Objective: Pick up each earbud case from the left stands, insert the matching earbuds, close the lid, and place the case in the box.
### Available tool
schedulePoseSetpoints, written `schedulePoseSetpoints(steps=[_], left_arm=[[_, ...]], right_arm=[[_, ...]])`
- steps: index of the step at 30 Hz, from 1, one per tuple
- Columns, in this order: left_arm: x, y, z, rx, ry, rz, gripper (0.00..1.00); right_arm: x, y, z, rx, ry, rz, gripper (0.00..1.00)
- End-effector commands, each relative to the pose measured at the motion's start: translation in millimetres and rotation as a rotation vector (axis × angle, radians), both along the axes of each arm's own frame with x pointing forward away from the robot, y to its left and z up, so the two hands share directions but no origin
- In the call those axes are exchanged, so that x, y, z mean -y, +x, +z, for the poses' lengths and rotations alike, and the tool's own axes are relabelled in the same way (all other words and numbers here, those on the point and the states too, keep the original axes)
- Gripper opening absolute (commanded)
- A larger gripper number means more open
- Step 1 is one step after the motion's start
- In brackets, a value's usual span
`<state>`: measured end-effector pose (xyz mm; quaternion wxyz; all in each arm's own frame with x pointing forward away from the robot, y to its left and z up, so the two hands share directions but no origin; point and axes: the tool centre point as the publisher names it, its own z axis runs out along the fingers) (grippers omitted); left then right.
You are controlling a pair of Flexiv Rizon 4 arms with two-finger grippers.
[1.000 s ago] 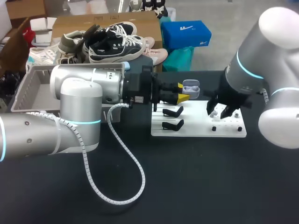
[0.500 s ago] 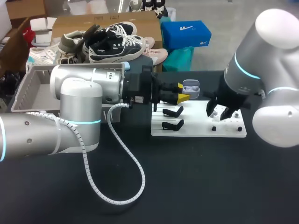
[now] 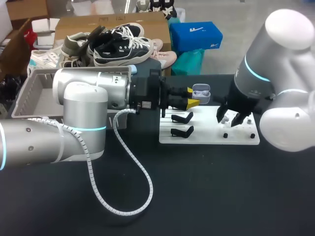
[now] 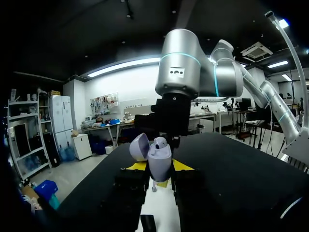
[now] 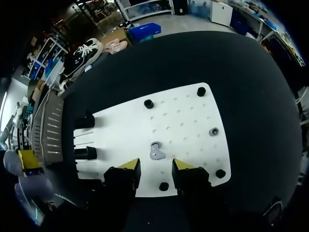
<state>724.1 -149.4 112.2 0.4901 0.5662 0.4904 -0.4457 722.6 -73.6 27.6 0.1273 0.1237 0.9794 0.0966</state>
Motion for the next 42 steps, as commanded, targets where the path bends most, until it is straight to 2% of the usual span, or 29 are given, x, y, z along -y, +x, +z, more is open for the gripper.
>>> schedulePoseSetpoints(steps=[1, 19, 25, 42], left_arm=[[0.0, -0.4, -0.7, 0.002, -0.002, 0.002, 0.0], [0.0, -0.4, -0.7, 0.002, -0.002, 0.002, 0.0], [0.0, -0.4, -0.7, 0.002, -0.002, 0.002, 0.0], [0.0, -0.4, -0.7, 0.002, -0.002, 0.002, 0.0]], right_arm=[[-0.7, 3.4, -1.7, -0.005, -0.003, -0.004, 0.4], [1.3, 9.9, -5.0, -0.016, -0.002, -0.019, 0.38], [-1.2, 11.5, -4.3, -0.013, -0.002, -0.012, 0.31], [-4.1, 11.8, -5.4, -0.018, -0.007, -0.016, 0.24]])
